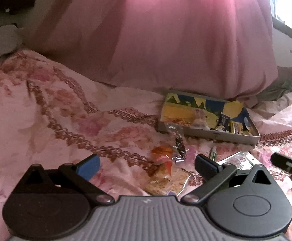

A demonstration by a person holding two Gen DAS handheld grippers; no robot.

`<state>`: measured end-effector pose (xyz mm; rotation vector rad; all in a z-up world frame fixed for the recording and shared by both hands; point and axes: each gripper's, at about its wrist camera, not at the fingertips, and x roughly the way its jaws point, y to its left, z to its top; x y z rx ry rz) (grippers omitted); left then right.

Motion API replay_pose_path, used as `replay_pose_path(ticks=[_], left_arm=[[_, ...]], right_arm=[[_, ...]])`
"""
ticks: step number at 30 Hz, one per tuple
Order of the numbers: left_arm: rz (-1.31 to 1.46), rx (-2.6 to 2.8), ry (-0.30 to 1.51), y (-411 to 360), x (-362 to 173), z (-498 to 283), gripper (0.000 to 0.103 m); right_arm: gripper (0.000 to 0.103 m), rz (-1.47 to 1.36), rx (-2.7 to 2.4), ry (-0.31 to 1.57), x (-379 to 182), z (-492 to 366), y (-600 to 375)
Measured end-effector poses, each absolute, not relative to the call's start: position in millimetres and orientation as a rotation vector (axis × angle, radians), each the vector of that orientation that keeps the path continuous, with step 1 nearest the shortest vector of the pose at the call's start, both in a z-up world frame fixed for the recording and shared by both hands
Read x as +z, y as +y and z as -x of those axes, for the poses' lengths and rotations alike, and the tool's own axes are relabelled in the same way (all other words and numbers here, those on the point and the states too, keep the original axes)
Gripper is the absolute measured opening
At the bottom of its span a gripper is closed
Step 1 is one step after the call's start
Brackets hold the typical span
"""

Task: Organize snacks
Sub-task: 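Open both grippers and pull them back from the tray, then reach both grippers toward the puffed-rice bar and green stick snack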

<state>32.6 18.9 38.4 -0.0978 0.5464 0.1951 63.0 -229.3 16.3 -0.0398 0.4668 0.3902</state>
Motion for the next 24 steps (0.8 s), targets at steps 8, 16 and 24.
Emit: replay_pose_path(ticks=[8, 16, 24], left_arm=[[0.026, 0.247, 0.596, 7, 34, -15, 0.103], [0.064, 0.258, 0.696, 14, 25, -21, 0.103], [0.102, 0.217, 0.811, 21, 15, -45, 0.103]], right_arm=[[0.102, 0.025, 0.468, 0.551, 7, -53, -221], [0.102, 0.068, 0.466, 0.623, -4, -56, -210], [0.102, 0.053, 0.438, 0.670, -10, -65, -212]])
